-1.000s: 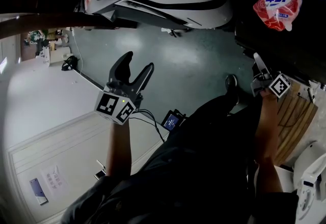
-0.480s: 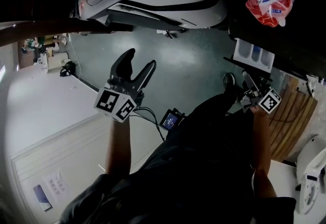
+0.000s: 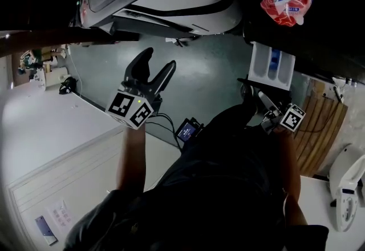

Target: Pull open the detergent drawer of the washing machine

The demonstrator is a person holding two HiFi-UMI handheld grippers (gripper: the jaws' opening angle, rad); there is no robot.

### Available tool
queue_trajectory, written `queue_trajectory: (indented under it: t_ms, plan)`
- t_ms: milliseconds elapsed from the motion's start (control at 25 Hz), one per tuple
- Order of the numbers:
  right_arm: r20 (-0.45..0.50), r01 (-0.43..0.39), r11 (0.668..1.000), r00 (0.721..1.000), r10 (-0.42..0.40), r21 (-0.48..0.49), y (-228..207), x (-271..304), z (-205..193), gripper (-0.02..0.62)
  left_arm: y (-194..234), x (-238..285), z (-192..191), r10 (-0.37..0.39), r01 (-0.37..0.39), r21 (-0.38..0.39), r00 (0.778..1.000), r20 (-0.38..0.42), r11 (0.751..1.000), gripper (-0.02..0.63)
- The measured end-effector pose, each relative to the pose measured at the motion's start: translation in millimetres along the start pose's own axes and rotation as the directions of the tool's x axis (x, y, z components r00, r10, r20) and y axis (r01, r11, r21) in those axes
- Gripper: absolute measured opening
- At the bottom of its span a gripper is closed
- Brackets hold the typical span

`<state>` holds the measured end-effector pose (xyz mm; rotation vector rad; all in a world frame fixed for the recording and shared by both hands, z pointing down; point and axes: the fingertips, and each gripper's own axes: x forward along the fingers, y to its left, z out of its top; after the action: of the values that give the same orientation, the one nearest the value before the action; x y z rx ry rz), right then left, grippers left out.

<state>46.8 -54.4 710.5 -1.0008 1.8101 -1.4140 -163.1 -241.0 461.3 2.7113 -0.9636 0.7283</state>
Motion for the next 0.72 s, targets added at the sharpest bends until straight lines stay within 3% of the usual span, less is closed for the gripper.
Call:
queue_trajectory:
  t_ms: [280, 440, 640, 720]
  plan:
    - [-0.104, 0.157, 0.988, 0.982, -0.157, -0.005, -19.0, -7.9, -15.1, 0.301, -0.9, -1.2, 5.6, 0.001, 0.001, -0.040, 0.998, 0.057, 0.999, 0.377]
    - [-0.128, 0.209, 0.976, 0.971, -0.201, 0.056, -13.4, -28.3, -21.6, 0.299, 3.7, -6.1, 5.7, 0.016, -0.010, -0.071, 0.996, 0.089, 0.997, 0.377]
    - [-0.154, 0.357, 0.925, 0.929, -0.337, 0.129, -10.7, -65.4, -20.9, 0.299, 7.1, -11.3, 7.0, 0.027, -0.014, -0.104, 0.991, 0.128, 0.995, 0.377]
    - [-0.161, 0.425, 0.883, 0.903, -0.398, 0.202, -6.1, -79.5, -23.1, 0.299, 8.2, -12.8, 7.9, 0.029, -0.014, -0.108, 0.989, 0.142, 0.994, 0.377]
